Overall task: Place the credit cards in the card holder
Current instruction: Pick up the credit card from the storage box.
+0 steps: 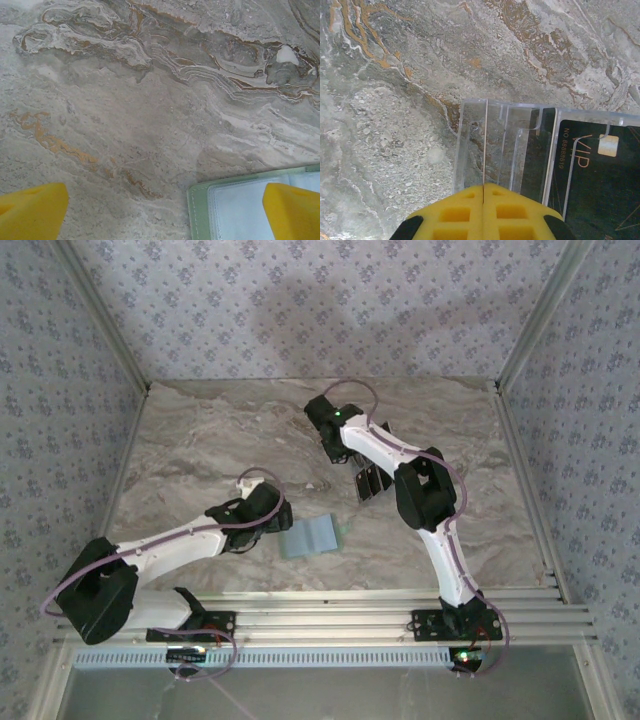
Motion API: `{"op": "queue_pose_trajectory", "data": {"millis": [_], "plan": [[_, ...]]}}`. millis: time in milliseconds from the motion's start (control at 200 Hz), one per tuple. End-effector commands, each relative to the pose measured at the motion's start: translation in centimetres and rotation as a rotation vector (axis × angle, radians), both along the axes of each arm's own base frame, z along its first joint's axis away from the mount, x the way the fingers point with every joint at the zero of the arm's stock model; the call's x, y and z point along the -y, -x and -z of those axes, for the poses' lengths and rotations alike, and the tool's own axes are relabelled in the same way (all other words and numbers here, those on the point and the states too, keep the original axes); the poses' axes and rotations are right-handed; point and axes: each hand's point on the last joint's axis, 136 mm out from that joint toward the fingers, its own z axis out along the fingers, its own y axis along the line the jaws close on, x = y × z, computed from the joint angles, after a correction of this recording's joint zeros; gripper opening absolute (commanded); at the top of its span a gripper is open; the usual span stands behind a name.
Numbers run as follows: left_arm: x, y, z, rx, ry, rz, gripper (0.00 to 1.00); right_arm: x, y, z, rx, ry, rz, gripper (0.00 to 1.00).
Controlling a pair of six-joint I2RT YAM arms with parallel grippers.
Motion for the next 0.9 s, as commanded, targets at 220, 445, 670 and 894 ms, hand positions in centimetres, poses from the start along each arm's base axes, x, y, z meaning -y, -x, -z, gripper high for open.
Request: {"op": "queue_pose_trajectory", "data": {"millis": [220,445,670,894], "plan": [[0.2,-0.6,-0.7,0.011,-0.003,0.006,1.0,-1.5,1.0,-8.2,0.126,-0.108,-0.037,0.0],[-0.2,-0.6,-0.8,0.011,-0.014,0.001,1.0,-3.0,3.8,-12.9,0.159,-0.341,-0.065,0.0],[-1.0,-0.2,-1.0,0.012,-0.023,-0.008,1.0,-4.2,8.1,-15.8,0.129,-0.648,-0.078,0.0],[-1.8,0.8,-1.2,0.003,-0.027,-0.006,1.0,-4.8,12.1,-15.7,0.052,-0.975,-0.068,0.0]]}}
